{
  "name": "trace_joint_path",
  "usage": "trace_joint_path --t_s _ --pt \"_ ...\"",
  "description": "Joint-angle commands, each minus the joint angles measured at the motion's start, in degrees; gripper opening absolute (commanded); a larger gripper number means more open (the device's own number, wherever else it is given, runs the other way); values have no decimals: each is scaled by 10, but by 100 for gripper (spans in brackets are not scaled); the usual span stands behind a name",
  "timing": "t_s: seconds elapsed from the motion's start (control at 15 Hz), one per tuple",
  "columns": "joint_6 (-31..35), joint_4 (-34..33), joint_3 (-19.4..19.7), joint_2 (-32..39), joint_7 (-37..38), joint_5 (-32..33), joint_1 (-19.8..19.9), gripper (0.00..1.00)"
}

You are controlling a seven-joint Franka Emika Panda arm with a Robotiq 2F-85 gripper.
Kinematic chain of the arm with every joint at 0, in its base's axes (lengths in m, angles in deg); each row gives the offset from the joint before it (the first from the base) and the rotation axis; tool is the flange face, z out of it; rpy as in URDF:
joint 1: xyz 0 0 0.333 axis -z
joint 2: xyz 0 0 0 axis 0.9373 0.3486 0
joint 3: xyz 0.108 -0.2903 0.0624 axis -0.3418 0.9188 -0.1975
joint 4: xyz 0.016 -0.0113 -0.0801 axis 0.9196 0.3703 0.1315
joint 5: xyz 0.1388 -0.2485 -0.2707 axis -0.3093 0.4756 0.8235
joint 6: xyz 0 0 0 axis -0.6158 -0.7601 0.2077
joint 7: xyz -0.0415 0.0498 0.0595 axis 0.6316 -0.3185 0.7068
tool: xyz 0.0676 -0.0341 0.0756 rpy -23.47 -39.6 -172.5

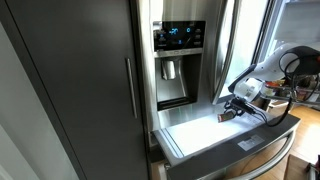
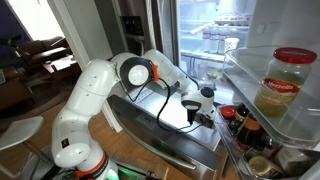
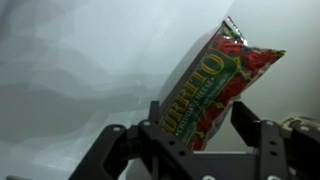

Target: Move the two food packs to the upper fridge

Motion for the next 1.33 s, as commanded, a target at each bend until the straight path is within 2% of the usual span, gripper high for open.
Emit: trace_joint_path --t_s 0.0,0.07,0.13,0.2,0.53,0.87,1.27 --pt "-2 -15 -3 20 -16 1 7 54" --pt "-5 -16 -3 23 -18 2 8 54" --pt "-20 -17 -5 23 -22 6 11 48" --pt "-18 -17 -3 26 -21 6 9 38" --pt "-20 -13 -4 19 -29 5 8 1" --pt "-42 5 6 0 -15 15 -2 0" --pt "-76 65 49 -70 37 61 -40 0"
